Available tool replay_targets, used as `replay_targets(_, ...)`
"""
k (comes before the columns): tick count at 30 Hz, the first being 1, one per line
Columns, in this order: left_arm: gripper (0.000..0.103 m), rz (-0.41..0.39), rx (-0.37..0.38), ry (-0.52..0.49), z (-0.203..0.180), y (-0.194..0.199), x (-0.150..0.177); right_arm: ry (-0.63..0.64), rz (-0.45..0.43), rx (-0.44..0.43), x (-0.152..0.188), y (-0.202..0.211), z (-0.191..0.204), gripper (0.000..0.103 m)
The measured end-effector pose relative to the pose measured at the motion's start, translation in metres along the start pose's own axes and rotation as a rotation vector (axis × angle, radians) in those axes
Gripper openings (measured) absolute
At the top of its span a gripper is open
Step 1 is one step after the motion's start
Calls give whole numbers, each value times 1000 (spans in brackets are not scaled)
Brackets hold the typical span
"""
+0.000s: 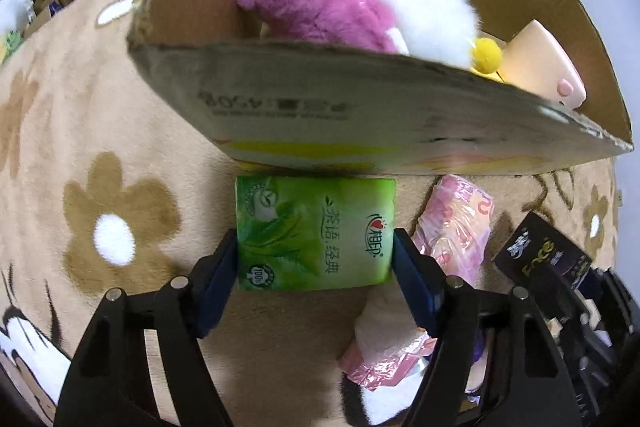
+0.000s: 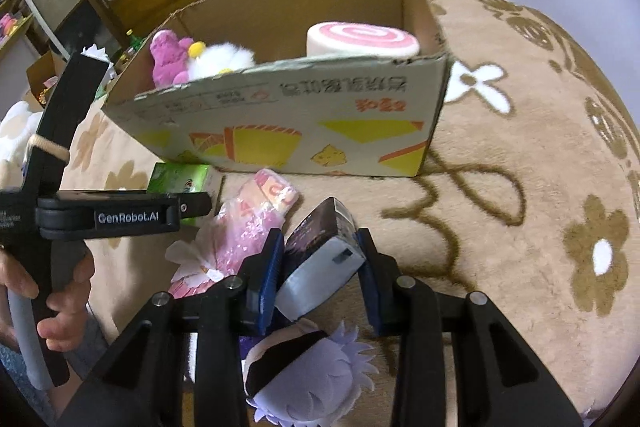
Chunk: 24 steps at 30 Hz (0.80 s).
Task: Organize soft objects
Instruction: 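Grasp the green tissue pack with the left tool while the right tool grasps the black box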
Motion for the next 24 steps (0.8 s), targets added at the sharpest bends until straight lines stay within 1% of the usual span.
replay_targets(4,73,-32,-35,-24,-3,10,3,-15,-25,11,-5,5,-9,37)
replay_targets(8,73,-97,-73,-57,-7,30,5,-27,-65,6,-11,16,-12,36)
replay_targets(12,73,-153,-74,-68,-10,53,13,-19,-127,16,-17,33,-15,36)
replay_targets(14,73,-177,-80,-76,-11,64,24,-19,-158,24,-18,41,-17,35)
replay_targets(17,73,-232,-98,-108,-15,86,30,-18,-199,41,-22,54,-20,35)
replay_targets(18,73,-244,-98,-118,-25,88,30,-21,-210,46,-22,59,-21,35)
replay_targets(21,73,-320,-97,-148,-32,117,31,-40,-241,53,-19,71,-25,34)
replay_targets(24,73,-392,-89,-171,-41,136,31,-35,-268,54,-18,81,-27,33)
Point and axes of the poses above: each gripper's, at about its wrist camera, not at the fingertips, and y roughly against the way its jaws point, z to its left, x to its underside, the point moved 7 cm from there along -y, roughly the way its jaws point, and after that the axes turned 10 degrees about x, right-handed, at the moved point
